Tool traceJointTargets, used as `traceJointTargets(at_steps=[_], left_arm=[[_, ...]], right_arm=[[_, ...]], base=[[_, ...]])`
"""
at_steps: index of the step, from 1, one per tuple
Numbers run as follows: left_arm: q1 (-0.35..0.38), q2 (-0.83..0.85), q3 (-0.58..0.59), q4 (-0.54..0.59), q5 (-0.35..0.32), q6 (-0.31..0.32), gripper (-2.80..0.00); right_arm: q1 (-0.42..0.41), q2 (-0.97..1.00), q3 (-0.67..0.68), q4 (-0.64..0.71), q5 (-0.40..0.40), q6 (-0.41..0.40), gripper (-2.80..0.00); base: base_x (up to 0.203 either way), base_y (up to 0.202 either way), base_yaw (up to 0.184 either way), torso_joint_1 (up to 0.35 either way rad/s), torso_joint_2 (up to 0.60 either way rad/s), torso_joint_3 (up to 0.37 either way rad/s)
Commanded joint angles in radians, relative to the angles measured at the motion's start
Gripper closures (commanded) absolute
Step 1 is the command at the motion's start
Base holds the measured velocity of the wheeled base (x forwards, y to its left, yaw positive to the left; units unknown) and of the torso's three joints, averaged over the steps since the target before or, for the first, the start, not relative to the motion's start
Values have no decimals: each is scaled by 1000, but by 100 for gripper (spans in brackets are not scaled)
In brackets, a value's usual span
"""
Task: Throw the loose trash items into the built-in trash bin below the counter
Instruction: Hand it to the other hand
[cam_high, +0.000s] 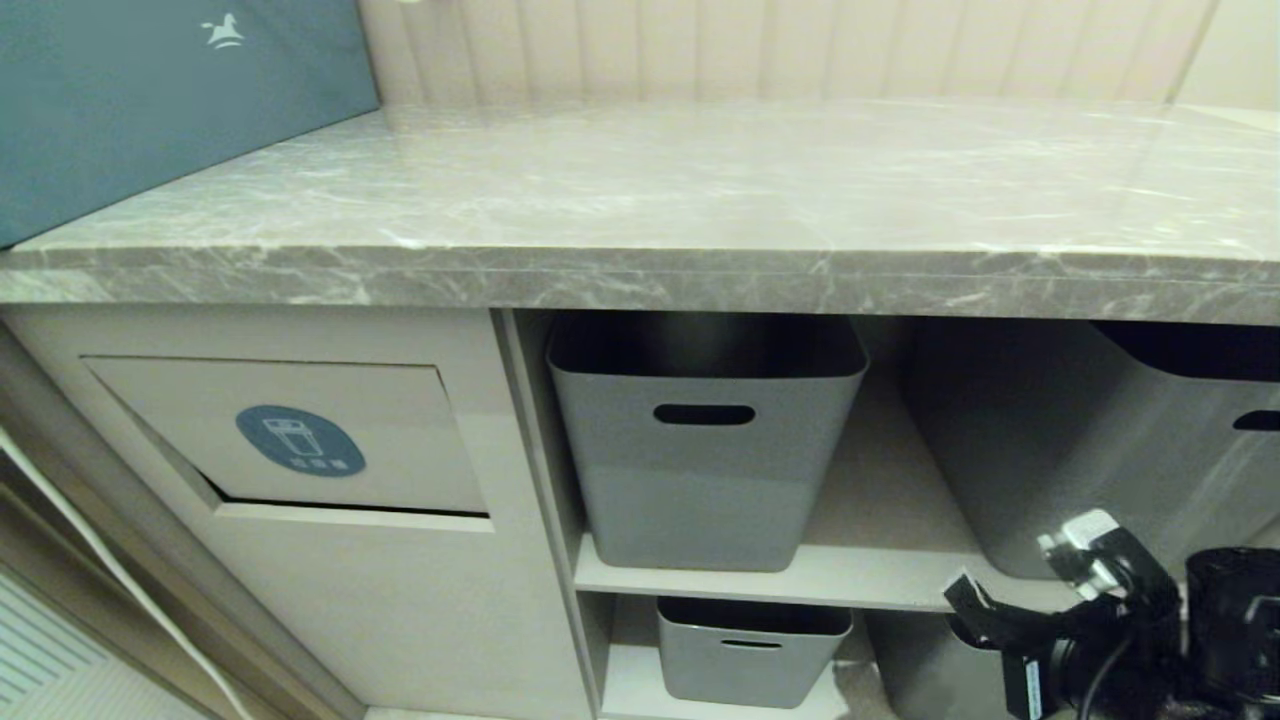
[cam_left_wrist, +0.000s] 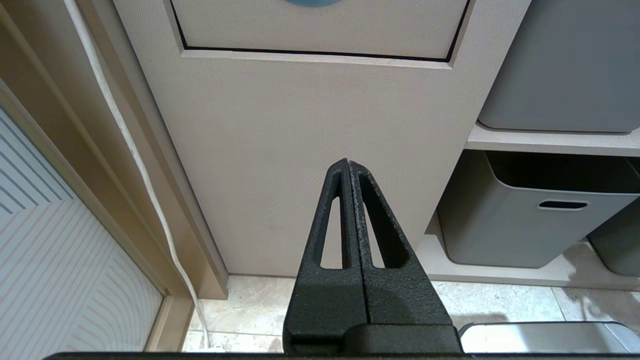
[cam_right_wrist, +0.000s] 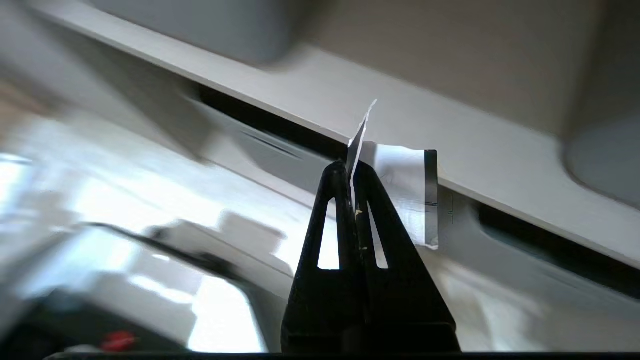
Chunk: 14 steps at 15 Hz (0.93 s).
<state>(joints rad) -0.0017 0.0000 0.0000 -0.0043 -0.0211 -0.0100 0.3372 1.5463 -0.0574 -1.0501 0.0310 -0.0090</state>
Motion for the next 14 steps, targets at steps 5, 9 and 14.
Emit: traceJointTargets(at_steps=[5,9,14], left_arm=[[0,2,2,0,0,-1,0],[0,1,2,0,0,-1,0],[0,1,3,0,1,-1,0]], right_arm=[[-156,-375,57,97,60,30,0],[-280,-742,58,442,53,-25,0],[-321,-1383,23,984,11,-49,0]], base=[[0,0,0,0,0,0],[0,0,0,0,0,0],[0,0,0,0,0,0]])
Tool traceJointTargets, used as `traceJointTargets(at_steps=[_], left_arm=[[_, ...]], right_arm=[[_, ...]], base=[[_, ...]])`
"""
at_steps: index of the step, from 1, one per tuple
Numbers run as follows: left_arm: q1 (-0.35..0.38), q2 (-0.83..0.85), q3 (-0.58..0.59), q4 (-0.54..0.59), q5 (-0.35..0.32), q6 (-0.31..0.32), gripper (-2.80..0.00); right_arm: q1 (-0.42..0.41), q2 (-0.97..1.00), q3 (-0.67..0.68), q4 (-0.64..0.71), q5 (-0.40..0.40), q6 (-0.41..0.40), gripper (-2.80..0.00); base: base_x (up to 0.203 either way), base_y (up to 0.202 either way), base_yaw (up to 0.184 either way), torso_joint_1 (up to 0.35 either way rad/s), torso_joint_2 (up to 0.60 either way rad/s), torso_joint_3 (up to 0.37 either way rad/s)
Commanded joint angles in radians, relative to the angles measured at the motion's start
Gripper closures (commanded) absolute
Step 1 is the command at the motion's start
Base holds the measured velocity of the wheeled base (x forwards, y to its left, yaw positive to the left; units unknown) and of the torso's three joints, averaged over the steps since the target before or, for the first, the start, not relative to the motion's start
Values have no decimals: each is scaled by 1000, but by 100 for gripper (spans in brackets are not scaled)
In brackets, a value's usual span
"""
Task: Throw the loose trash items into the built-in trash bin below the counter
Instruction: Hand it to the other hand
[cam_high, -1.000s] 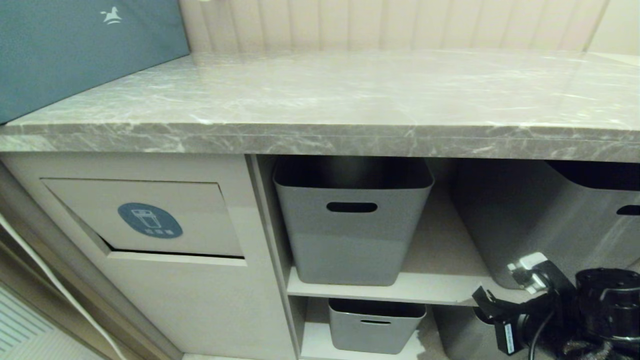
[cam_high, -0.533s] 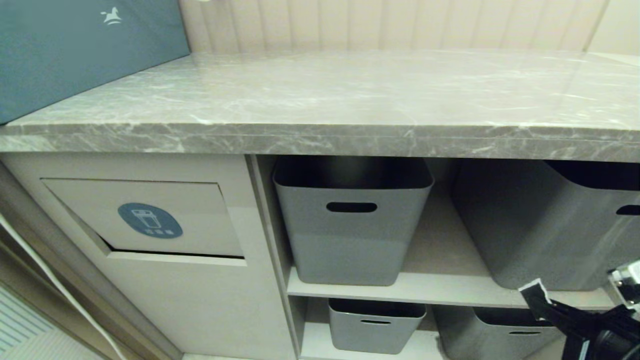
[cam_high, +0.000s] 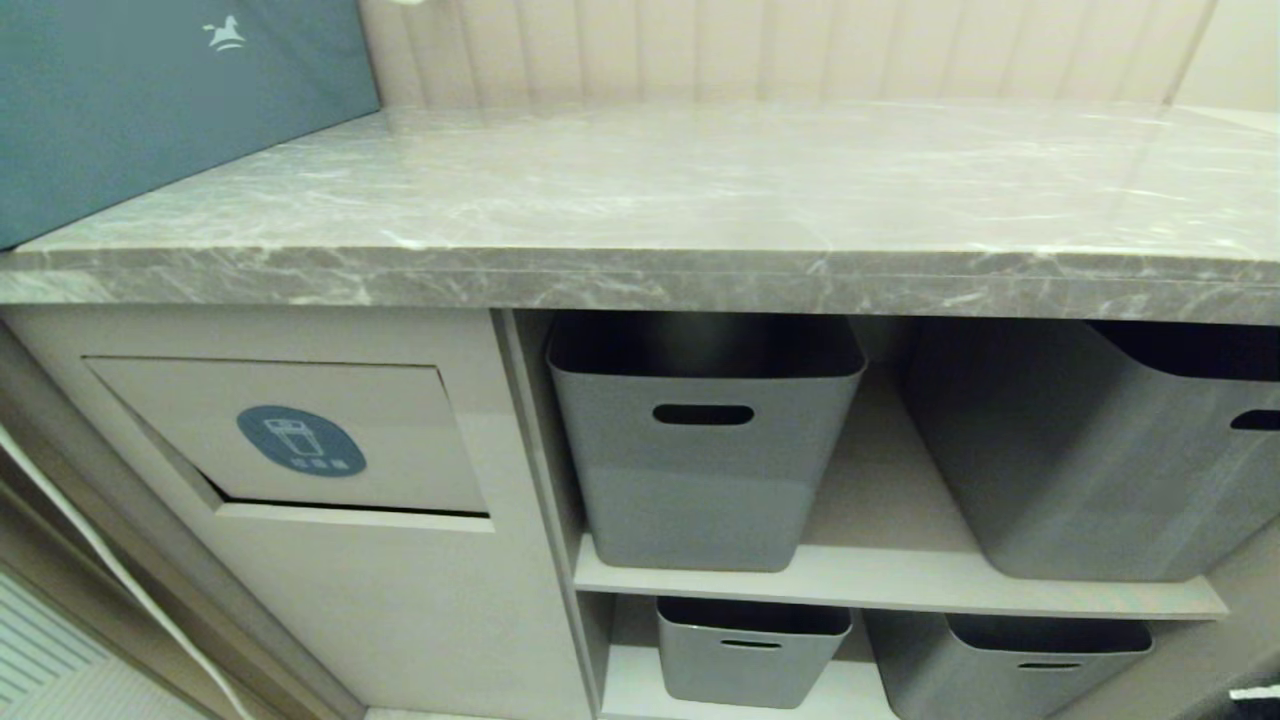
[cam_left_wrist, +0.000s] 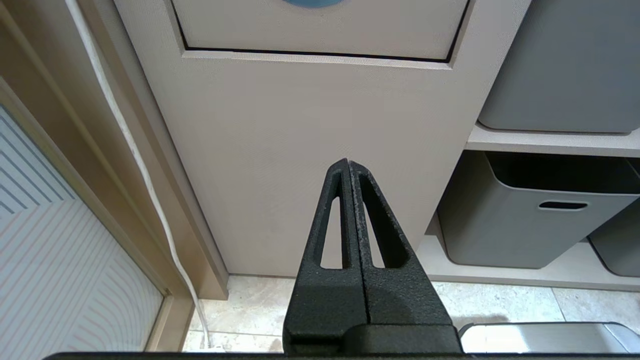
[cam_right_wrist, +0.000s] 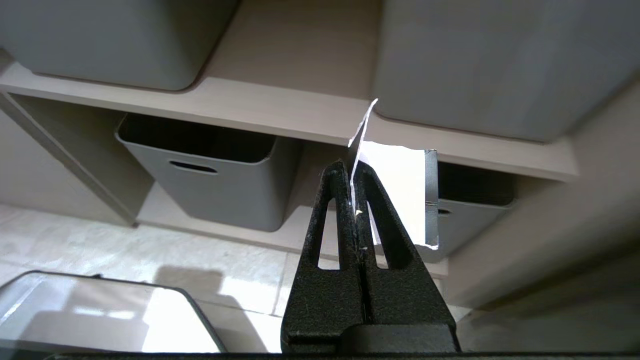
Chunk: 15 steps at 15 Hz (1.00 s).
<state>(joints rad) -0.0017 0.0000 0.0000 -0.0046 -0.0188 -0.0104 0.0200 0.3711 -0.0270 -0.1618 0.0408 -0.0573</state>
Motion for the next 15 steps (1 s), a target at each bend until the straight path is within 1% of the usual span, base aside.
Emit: traceJointTargets(at_steps=[1,3,15], left_arm=[[0,0,3,0,5,-2,0],[0,1,3,0,6,-3,0],[0,2,2,-1,2,-2,0]], right_arm=[[-9,-292,-22,203,-10,-4,0],[-17,-370,-48,364,-34,-12,0],[-18,-371,-54,370,-42,-10,0]], base=[[0,0,0,0,0,0],[0,0,0,0,0,0],[0,0,0,0,0,0]])
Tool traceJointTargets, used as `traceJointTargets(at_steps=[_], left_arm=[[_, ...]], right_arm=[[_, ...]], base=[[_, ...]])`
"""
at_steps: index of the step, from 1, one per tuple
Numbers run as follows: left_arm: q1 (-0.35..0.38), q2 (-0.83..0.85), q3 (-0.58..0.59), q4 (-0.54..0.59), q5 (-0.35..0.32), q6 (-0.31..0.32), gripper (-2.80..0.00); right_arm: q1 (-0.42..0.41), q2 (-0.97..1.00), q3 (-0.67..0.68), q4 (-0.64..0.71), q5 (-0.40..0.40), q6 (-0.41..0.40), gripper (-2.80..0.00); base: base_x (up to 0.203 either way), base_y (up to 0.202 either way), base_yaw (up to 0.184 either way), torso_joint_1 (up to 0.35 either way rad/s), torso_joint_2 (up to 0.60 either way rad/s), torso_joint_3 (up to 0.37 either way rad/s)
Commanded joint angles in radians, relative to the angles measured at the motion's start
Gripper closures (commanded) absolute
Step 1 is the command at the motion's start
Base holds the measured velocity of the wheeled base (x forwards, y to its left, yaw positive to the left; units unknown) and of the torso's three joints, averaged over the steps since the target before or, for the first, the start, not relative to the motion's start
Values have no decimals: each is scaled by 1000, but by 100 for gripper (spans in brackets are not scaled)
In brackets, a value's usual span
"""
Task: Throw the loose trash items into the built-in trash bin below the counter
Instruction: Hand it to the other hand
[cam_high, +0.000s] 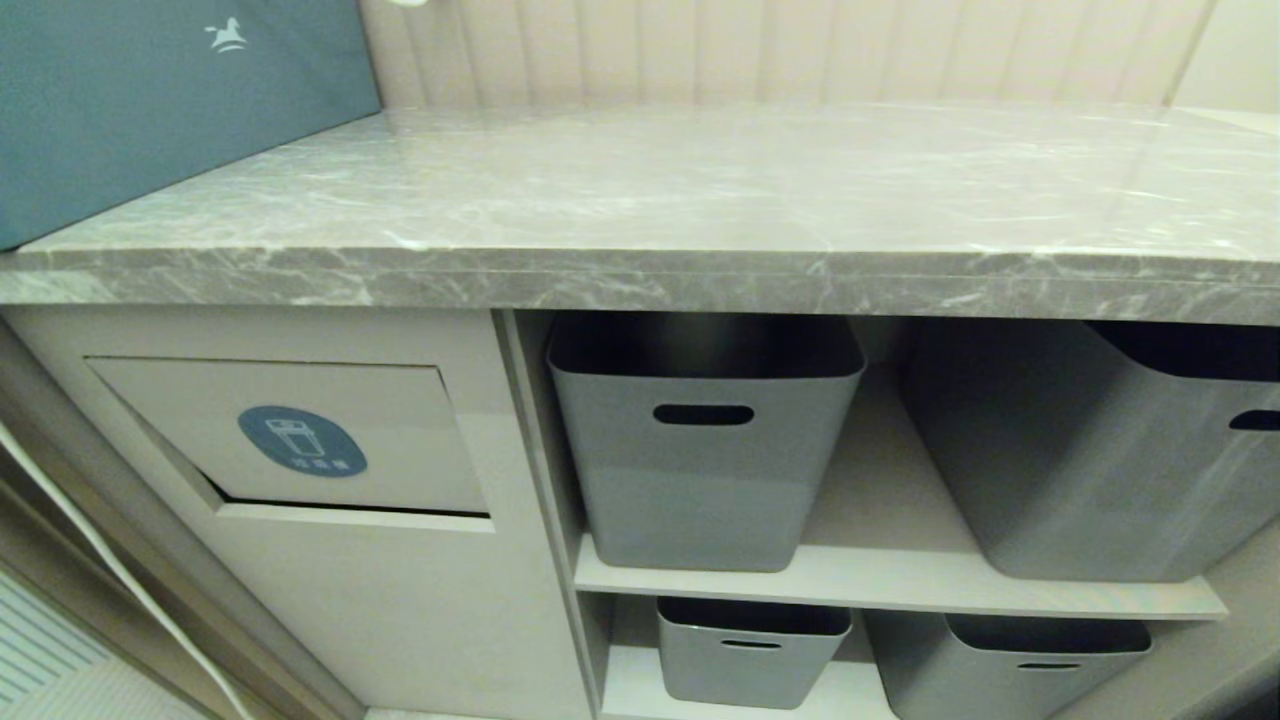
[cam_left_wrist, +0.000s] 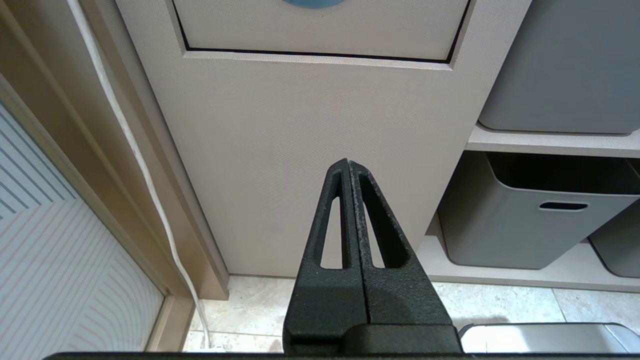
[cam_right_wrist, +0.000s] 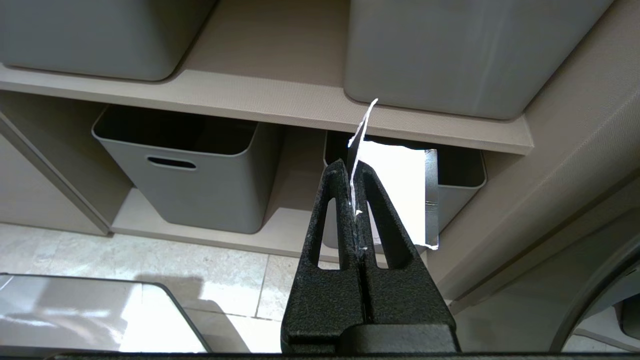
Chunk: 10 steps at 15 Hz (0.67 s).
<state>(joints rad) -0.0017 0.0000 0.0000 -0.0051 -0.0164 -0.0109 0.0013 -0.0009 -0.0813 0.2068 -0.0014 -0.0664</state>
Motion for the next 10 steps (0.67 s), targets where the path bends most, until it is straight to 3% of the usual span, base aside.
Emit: traceJointTargets(at_steps=[1,4,10], left_arm=[[0,2,2,-1,1,-3,0],[0,2,2,-1,3,-1,0],[0,2,2,1,3,0,0]], right_arm=[[0,2,0,2,0,-1,0],[0,1,0,2,0,-4,0],[0,2,0,2,-2,8,0]], base=[[0,0,0,0,0,0],[-28,0,0,2,2,1],[-187,0,1,2,2,2]])
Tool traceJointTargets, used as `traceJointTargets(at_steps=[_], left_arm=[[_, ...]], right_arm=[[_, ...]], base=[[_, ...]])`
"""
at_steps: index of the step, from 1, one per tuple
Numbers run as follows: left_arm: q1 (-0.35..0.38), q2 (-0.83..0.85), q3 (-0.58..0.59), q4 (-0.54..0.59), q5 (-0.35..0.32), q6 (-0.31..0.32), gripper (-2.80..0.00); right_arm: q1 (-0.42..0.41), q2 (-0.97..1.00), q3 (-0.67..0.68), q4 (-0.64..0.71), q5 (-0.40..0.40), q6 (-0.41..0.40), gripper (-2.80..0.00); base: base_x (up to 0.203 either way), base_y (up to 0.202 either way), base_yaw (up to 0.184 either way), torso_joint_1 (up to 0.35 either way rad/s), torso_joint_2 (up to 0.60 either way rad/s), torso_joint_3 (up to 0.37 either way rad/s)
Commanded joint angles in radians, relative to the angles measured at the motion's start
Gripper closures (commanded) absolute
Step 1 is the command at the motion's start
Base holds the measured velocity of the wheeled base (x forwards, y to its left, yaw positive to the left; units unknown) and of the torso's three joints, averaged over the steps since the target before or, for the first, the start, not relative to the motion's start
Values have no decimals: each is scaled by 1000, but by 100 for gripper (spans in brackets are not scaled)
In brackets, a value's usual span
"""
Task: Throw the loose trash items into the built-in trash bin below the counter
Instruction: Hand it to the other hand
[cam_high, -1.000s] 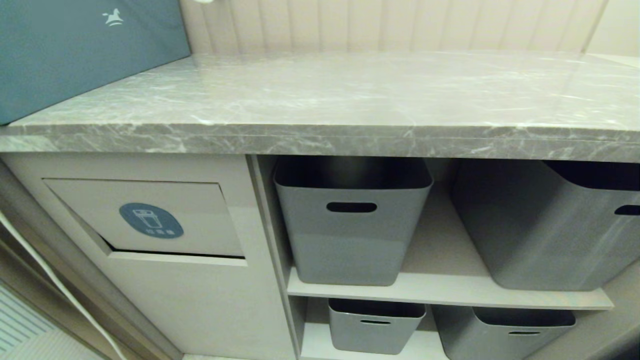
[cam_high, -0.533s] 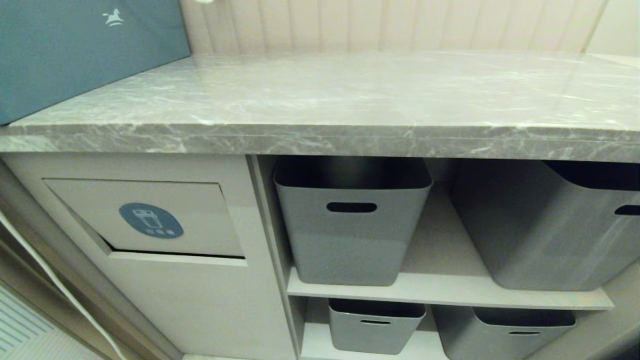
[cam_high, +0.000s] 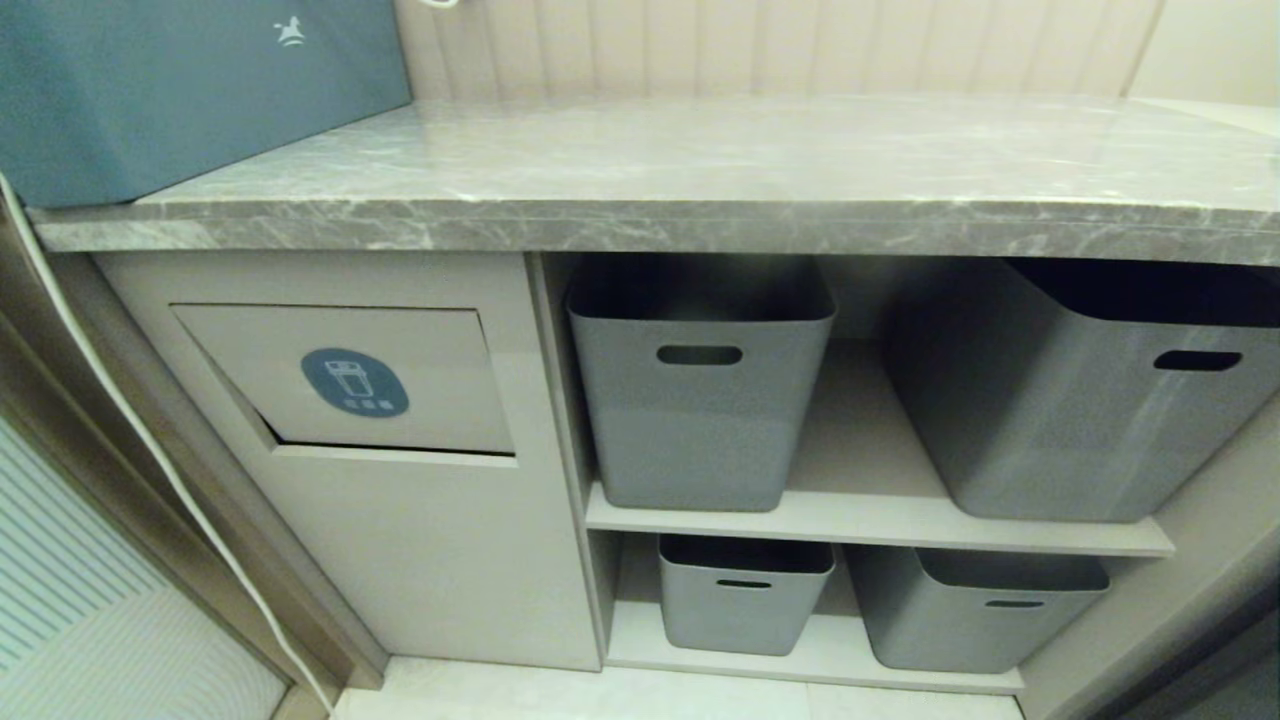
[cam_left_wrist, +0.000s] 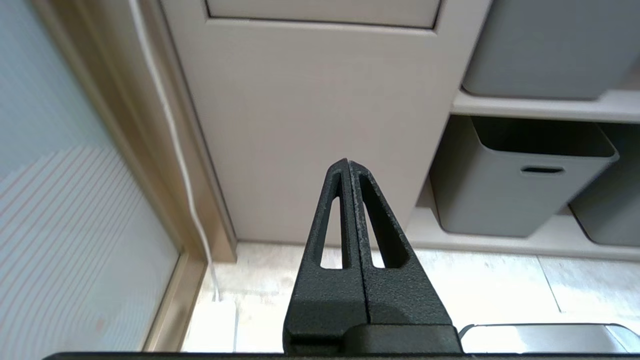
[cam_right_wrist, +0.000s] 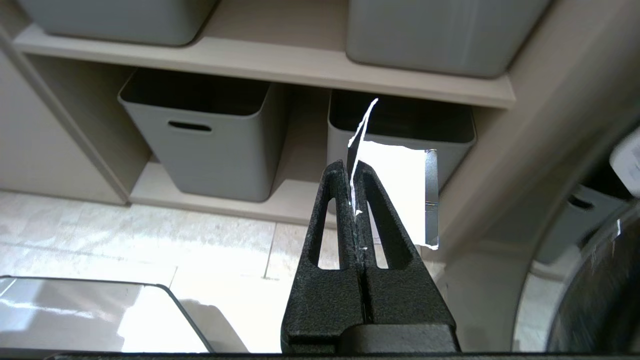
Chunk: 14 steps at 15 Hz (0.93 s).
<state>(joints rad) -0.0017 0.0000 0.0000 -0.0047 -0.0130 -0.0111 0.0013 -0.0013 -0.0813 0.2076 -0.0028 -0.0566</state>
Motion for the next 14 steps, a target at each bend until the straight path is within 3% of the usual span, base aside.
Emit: traceJointTargets(at_steps=[1,3,7,10,12,14], left_arm=[[0,2,2,0,0,-1,0],[0,2,2,-1,1,-1,0],[0,2,2,-1,-3,8,0],[0,0,0,5,-18,5,0],[0,0,-7,0,-19,2,0],[0,23,-74,18,-51,-8,0]], right_arm=[[0,3,0,1,0,0,0],[0,1,2,1,1,-5,0],[0,1,2,0,6,-12,0],[0,31,-109,-7,1,-8,0],[2,180,-196,-11,11,24,0],[11,409,-304,-46,77,77,0]], base=[[-188,0,3,2,-1,-2],[-132,0,-1,0,1,6],[0,0,0,0,0,0],[0,0,0,0,0,0],[0,0,0,0,0,0],[0,0,0,0,0,0]])
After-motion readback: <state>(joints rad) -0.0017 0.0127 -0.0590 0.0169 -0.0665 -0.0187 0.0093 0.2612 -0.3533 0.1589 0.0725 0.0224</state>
